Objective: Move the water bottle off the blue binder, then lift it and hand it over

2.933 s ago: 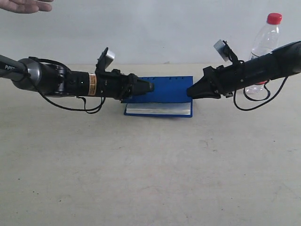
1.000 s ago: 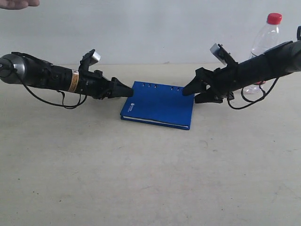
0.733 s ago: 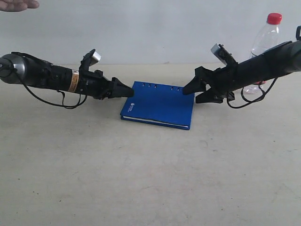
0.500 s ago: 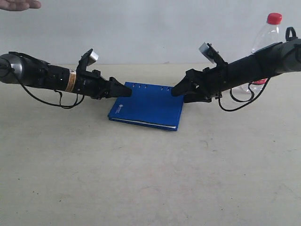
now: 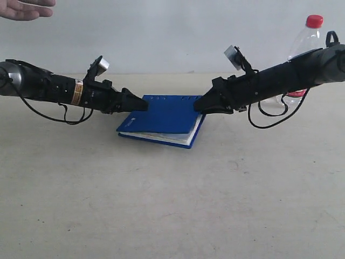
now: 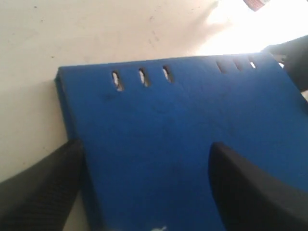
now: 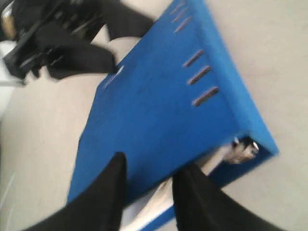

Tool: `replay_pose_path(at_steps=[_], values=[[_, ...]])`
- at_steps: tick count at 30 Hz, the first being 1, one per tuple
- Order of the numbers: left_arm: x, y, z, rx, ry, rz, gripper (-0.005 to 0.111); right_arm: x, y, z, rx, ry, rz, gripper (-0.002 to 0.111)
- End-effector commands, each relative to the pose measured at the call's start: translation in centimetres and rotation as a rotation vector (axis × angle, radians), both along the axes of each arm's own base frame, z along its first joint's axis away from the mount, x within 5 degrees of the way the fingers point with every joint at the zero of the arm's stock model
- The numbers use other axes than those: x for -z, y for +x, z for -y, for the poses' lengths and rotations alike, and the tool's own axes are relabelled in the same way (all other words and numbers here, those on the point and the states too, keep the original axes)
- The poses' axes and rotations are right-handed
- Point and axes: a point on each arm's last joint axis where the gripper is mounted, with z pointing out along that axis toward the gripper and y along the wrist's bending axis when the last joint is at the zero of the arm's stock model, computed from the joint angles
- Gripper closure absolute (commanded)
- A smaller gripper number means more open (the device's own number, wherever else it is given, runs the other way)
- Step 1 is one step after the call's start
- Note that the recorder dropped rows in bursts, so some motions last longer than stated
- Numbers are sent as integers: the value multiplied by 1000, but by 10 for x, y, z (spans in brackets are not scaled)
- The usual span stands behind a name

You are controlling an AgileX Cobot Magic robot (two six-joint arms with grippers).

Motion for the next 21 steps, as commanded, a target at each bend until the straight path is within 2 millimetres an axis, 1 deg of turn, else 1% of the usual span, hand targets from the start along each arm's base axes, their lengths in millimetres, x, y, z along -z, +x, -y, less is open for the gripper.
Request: replay_pose_path(at_steps=[1,3,6,10,12,14,17,21], values=[[-11,-13,23,172,-116,-11,40,-1,17,-2,229,-36,-10,108],[-12,-12,23,166,-121,9,40,1,21,1,276,-65,8,108],[-17,-6,18,110,-176,48,40,2,21,2,245,-88,69,108],[-31,4,0,-15,-324,96,40,0,12,-2,48,-88,203,108],[-37,7,-11,-41,-360,164,40,1,7,-3,-29,-97,222,108],[-38,8,-20,-54,-347,212,40,4,3,-2,-94,-136,234,108],[-33,5,-31,-23,-282,221,40,11,-3,3,-186,-224,243,108],[-23,-2,-36,67,-172,211,40,18,-7,9,-274,-323,254,108]])
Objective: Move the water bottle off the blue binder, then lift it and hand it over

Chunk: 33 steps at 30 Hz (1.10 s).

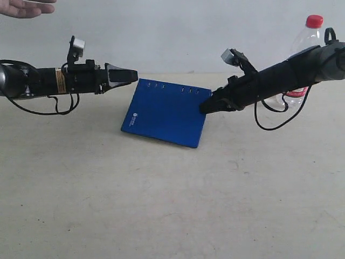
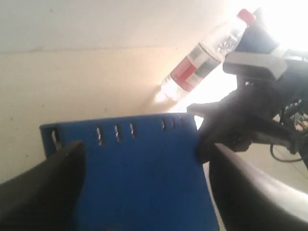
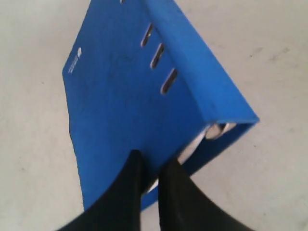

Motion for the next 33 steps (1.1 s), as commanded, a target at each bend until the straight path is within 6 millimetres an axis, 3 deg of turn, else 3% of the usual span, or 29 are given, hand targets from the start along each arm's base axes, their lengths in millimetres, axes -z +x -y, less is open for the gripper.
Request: replay_pose_path(at_steps=[1,6,12,22,28,33], values=[[5,-7,-4,90,112,38,40,11,-12,5,-187,-171,33,108],[7,-8,-4,132,184,150,40,10,-15,5,-254,-174,59,108],[9,-10,-4,156,215,157,40,1,-23,3,-385,-137,114,108],[14,-11,-5,204,307,249,40,-46,-29,3,-500,-156,272,108],[20,-4,-10,135,400,264,40,-70,-32,4,-503,-171,323,108],[24,-6,-6,154,339,260,40,-82,-36,0,-533,-205,355,108]])
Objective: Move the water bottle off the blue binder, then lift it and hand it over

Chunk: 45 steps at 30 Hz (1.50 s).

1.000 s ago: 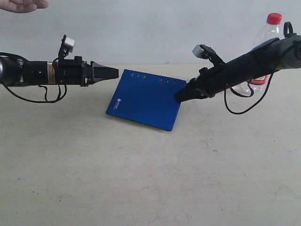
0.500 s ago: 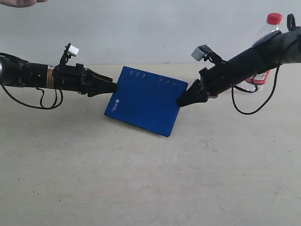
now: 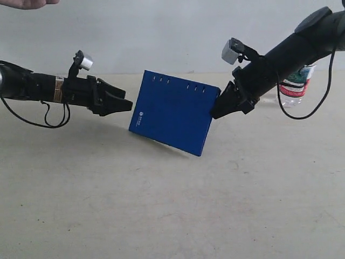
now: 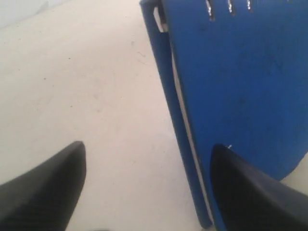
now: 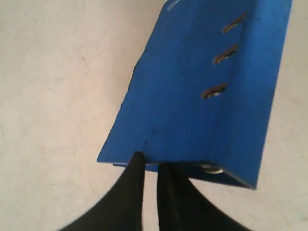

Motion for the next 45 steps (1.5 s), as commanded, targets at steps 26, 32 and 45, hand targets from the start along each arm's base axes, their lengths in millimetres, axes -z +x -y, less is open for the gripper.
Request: replay_pose_path(at_steps=[26,32,45], values=[[11,-4,25,7,-223,-184,40,-7,6,-53,406,-217,38,106],[-3,-6,15,-31,-216,-327,45,-7,9,-53,555,-182,-48,50],[-32,-11,13,-202,-349,-736,47,22,22,-51,880,-80,-280,38]])
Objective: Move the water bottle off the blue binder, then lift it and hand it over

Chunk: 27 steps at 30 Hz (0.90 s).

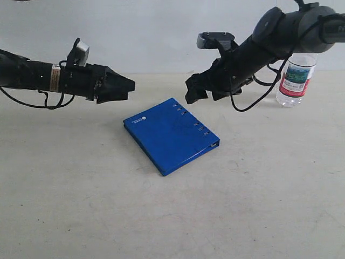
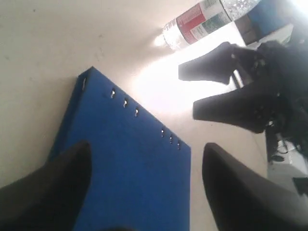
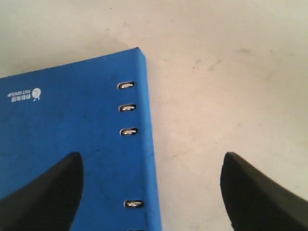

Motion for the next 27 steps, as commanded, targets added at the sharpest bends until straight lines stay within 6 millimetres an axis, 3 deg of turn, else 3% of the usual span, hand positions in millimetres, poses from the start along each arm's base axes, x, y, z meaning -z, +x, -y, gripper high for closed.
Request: replay_pose_path(at_steps=[1,6,10,13,16,19,21,24,25,26,27], values=[[0,-5,5,-17,-33,-109,48,15,2,6,87,68,-112,38],[18,-23,3,-26,-44,-202,65,12,10,23,135,206,-129,38],[38,-46,2,-36,-59,-313,67,4,14,40,145,378,-184,38],[46,-64,5,-29,-61,-363,67,-4,12,40,56,484,-166,38],[35,-71,4,-24,-55,-337,67,-16,5,35,-114,555,-100,38],[6,-70,-1,-25,-40,-247,68,-34,1,32,-242,571,19,40],[-22,-70,-7,-32,-23,-154,72,-47,-4,32,-315,545,95,48],[-81,-76,-21,-54,14,29,83,-70,-16,33,-433,510,154,64],[-129,-89,-25,-66,42,159,88,-87,-24,33,-484,500,179,71],[-153,-99,-24,-64,60,232,88,-94,-27,32,-495,490,192,72],[-194,-124,-17,-44,103,387,88,-107,-35,29,-525,451,208,72]])
